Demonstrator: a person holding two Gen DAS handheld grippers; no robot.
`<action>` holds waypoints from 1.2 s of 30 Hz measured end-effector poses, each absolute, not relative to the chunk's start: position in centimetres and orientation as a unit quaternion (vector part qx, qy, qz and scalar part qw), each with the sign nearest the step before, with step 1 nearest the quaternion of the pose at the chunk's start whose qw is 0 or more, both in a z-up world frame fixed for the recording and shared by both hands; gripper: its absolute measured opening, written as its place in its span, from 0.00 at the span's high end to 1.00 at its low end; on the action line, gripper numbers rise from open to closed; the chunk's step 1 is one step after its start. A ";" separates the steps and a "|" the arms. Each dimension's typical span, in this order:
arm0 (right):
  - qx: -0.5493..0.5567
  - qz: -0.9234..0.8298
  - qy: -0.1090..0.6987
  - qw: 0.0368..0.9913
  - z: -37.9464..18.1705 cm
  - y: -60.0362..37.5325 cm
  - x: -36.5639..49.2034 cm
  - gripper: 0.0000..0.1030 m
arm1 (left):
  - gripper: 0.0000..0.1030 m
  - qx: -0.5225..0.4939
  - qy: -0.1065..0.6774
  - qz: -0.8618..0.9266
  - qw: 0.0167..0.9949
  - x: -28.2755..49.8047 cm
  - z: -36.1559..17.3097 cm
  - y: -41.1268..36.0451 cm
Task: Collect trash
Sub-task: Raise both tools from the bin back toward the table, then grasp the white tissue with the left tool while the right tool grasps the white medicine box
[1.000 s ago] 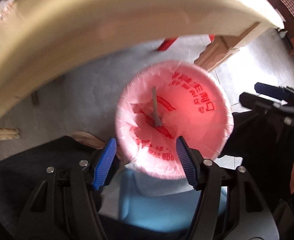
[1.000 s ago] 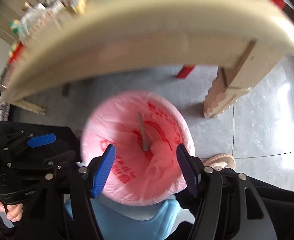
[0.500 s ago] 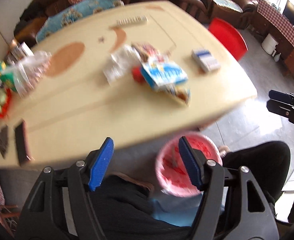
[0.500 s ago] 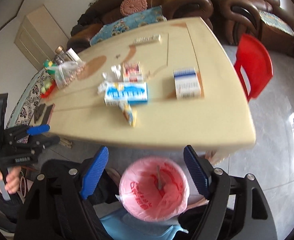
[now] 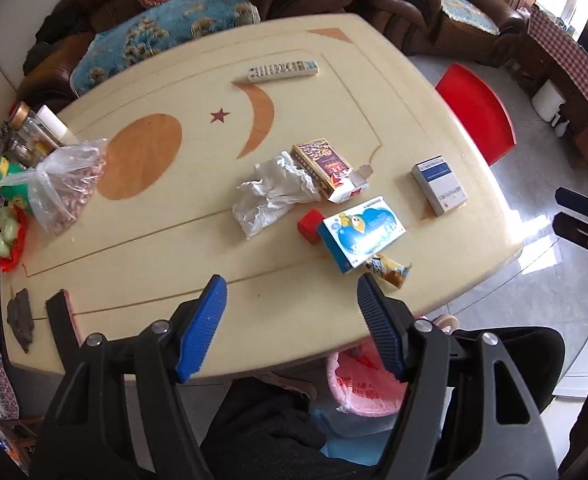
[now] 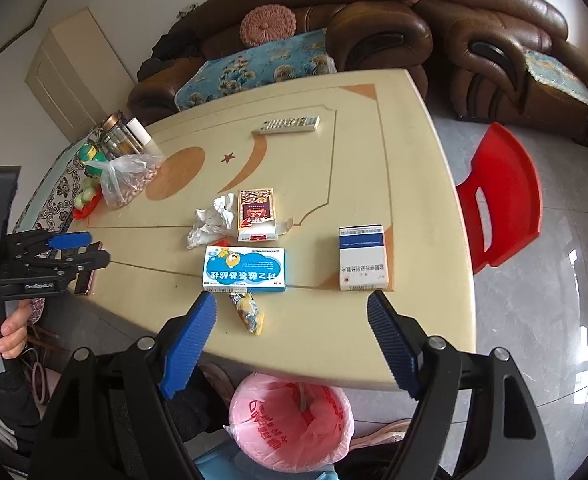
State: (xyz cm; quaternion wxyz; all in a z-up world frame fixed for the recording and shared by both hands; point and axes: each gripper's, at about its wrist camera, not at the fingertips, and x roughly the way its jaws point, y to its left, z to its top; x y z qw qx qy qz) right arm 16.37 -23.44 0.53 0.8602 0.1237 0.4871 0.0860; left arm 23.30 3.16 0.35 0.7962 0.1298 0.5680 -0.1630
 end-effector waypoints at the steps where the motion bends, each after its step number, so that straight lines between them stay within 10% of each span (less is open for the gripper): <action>1: 0.120 0.084 0.489 0.860 0.4 -23.4 16.8 0.26 | 0.35 0.136 0.571 -0.157 0.794 24.1 -0.1 2.9; 36: 0.102 0.069 0.586 0.801 -11.3 -24.7 28.3 0.26 | 0.35 0.162 0.640 -0.168 0.732 36.9 -12.4 -1.4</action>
